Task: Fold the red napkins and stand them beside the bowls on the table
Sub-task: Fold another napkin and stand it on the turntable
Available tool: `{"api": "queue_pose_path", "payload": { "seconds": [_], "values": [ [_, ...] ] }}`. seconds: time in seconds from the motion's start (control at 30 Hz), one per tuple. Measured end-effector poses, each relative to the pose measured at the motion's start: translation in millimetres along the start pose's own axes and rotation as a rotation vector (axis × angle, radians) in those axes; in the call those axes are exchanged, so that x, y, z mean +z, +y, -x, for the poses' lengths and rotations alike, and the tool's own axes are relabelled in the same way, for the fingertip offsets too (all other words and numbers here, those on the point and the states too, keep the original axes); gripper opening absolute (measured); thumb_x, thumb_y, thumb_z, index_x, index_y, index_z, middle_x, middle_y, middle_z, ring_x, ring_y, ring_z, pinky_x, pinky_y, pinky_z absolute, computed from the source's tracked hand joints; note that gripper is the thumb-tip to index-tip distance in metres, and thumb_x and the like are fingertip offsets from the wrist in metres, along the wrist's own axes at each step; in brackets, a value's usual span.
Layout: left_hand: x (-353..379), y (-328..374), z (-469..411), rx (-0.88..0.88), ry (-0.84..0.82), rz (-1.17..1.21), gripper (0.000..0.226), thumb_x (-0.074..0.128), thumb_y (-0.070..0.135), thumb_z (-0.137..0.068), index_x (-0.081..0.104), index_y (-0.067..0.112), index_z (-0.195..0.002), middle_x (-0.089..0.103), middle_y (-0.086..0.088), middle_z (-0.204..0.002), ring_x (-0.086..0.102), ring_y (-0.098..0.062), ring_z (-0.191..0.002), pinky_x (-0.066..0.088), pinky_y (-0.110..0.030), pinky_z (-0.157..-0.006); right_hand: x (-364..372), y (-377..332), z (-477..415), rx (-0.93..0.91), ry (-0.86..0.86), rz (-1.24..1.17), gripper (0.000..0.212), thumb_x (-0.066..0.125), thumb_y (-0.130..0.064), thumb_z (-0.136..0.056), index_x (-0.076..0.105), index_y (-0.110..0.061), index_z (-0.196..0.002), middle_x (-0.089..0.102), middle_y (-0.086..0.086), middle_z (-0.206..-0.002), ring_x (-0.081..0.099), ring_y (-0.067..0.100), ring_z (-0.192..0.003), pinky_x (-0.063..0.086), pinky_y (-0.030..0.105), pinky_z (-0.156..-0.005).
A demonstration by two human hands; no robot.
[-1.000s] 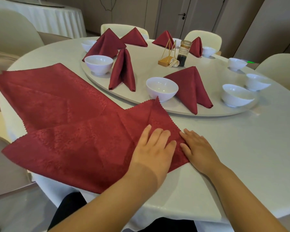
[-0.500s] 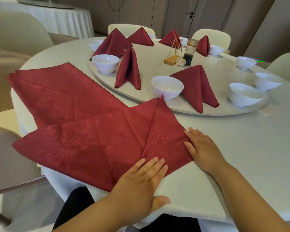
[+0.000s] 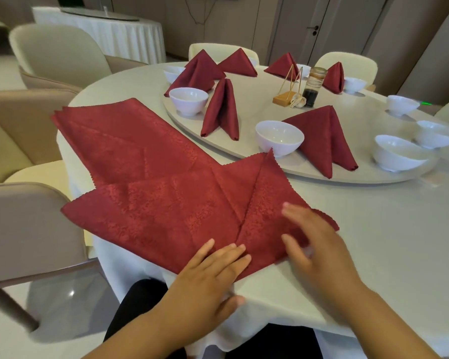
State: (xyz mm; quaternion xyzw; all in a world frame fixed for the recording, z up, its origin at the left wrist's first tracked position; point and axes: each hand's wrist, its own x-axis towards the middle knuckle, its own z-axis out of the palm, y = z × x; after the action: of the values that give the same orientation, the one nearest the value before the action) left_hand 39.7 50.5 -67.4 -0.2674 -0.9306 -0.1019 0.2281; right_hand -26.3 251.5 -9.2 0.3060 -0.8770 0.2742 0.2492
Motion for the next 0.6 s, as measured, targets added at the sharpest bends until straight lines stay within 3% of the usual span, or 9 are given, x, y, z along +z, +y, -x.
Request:
{"api": "queue_pose_path", "payload": {
  "seconds": [0.17, 0.3, 0.4, 0.47, 0.6],
  "values": [
    [-8.6, -4.8, 26.5, -0.112, 0.236, 0.114, 0.036, 0.045, 0.027, -0.084, 0.047, 0.022, -0.12, 0.043, 0.005, -0.131, 0.031, -0.006, -0.133, 0.014, -0.034, -0.113, 19.5, -27.0, 24.3, -0.29, -0.156, -0.043, 0.02, 0.048, -0.033, -0.087, 0.054, -0.024, -0.103, 0.063, -0.002, -0.115, 0.051, 0.006, -0.109, 0.026, 0.017, -0.106],
    [-20.0, -44.8, 59.7, -0.266, 0.237, -0.021, 0.047, 0.041, 0.014, -0.074, 0.046, 0.019, -0.121, 0.045, 0.001, -0.13, 0.017, 0.0, -0.139, 0.011, -0.035, -0.113, 30.8, -26.7, 25.9, -0.442, -0.233, 0.075, 0.034, 0.041, -0.039, -0.091, 0.071, -0.022, -0.093, 0.069, -0.005, -0.105, 0.054, 0.004, -0.102, 0.038, 0.024, -0.098],
    [-31.7, -84.2, 72.1, -0.454, 0.206, -0.149, 0.049, 0.035, 0.014, -0.073, 0.045, 0.016, -0.12, 0.057, -0.012, -0.123, 0.029, -0.013, -0.133, 0.004, -0.031, -0.114, 36.8, -27.1, 25.2, -0.449, -0.221, 0.088, 0.057, 0.021, -0.041, -0.099, 0.074, -0.022, -0.088, 0.071, -0.008, -0.098, 0.058, 0.003, -0.095, 0.037, 0.023, -0.096],
    [-34.9, -104.0, 74.8, -0.541, 0.181, -0.212, 0.05, 0.034, 0.016, -0.071, 0.044, 0.014, -0.121, 0.062, -0.018, -0.115, 0.039, -0.023, -0.118, 0.001, -0.027, -0.113, 41.4, -27.6, 26.5, -0.445, -0.172, 0.08, 0.059, 0.02, -0.04, -0.099, 0.075, -0.022, -0.085, 0.071, -0.008, -0.095, 0.057, 0.003, -0.094, 0.037, 0.021, -0.095],
    [-39.8, -136.5, 70.9, -0.619, 0.177, -0.29, 0.048, 0.034, 0.015, -0.071, 0.044, 0.013, -0.118, 0.065, -0.02, -0.109, 0.042, -0.024, -0.107, -0.003, -0.027, -0.113, 47.9, -32.3, 25.3, -0.457, -0.07, 0.107, 0.062, 0.019, -0.039, -0.1, 0.075, -0.022, -0.078, 0.071, -0.008, -0.086, 0.054, 0.005, -0.091, 0.039, 0.021, -0.09]
  ]
}}
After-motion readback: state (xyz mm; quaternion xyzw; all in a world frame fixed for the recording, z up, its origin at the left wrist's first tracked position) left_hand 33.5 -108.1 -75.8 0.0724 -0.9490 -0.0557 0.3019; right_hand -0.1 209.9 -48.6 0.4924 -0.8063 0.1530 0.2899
